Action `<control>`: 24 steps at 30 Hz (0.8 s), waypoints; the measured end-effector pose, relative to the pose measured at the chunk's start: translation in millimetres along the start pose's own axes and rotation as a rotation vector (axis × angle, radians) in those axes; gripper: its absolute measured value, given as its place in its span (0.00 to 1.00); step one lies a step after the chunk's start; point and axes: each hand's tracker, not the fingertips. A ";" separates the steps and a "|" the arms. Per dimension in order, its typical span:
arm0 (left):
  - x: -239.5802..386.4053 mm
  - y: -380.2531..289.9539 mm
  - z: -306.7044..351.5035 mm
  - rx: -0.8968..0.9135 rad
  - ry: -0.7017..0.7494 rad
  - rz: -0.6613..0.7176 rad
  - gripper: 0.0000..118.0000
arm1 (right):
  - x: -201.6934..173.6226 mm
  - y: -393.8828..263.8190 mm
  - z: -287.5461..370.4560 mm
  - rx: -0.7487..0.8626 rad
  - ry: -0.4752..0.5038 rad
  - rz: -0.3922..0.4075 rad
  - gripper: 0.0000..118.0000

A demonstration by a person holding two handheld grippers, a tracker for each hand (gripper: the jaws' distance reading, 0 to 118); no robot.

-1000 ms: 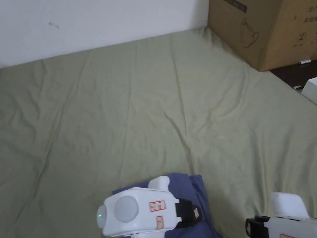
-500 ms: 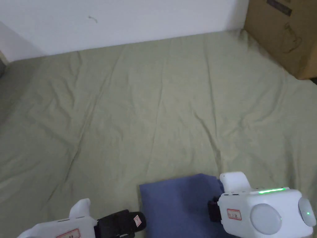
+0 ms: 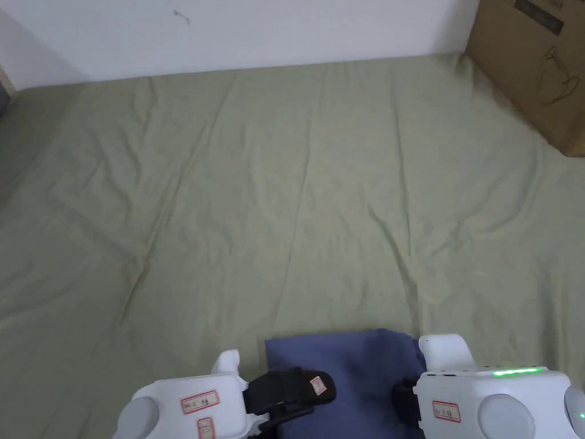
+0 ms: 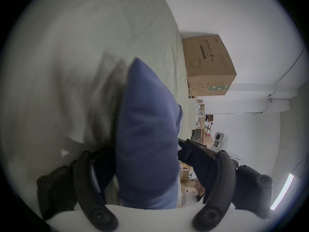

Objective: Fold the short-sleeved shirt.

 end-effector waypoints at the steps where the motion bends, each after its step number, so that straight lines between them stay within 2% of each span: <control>1: 2.3 0.9 -1.3 -0.014 0.019 -0.022 0.56 | -0.6 0.5 0.2 -0.001 -0.002 -0.004 0.03; 2: 2.0 1.4 -3.5 -0.018 0.092 -0.037 0.25 | -2.1 1.5 1.2 -0.003 -0.009 -0.008 0.03; 3: -2.9 2.3 -6.6 -0.024 0.099 -0.014 0.26 | -3.1 2.6 2.0 -0.006 -0.017 -0.013 0.03; 5: -8.7 6.3 0.9 -0.034 0.008 0.048 0.25 | -8.7 5.0 7.9 -0.009 -0.031 -0.019 0.03; 6: -7.6 7.6 10.1 -0.026 0.021 0.032 0.25 | -12.5 5.7 13.6 -0.002 -0.029 -0.015 0.03; 9: 9.2 16.9 46.2 -0.010 0.083 -0.130 0.25 | -28.0 11.1 31.3 0.052 -0.041 0.032 0.03; 11: 13.4 30.6 88.2 0.012 0.164 -0.183 0.25 | -35.8 15.6 38.5 0.067 -0.035 0.037 0.03; 15: 1.0 72.6 187.5 0.098 0.398 -0.245 0.25 | -50.5 19.8 33.6 0.073 -0.034 0.061 0.03; 19: -14.6 110.9 278.8 0.142 0.678 -0.208 0.25 | -63.8 14.8 20.9 0.033 -0.028 0.077 0.03; 24: -36.7 150.8 346.2 0.143 1.091 -0.191 0.25 | -75.0 9.4 7.2 -0.012 -0.034 0.098 0.03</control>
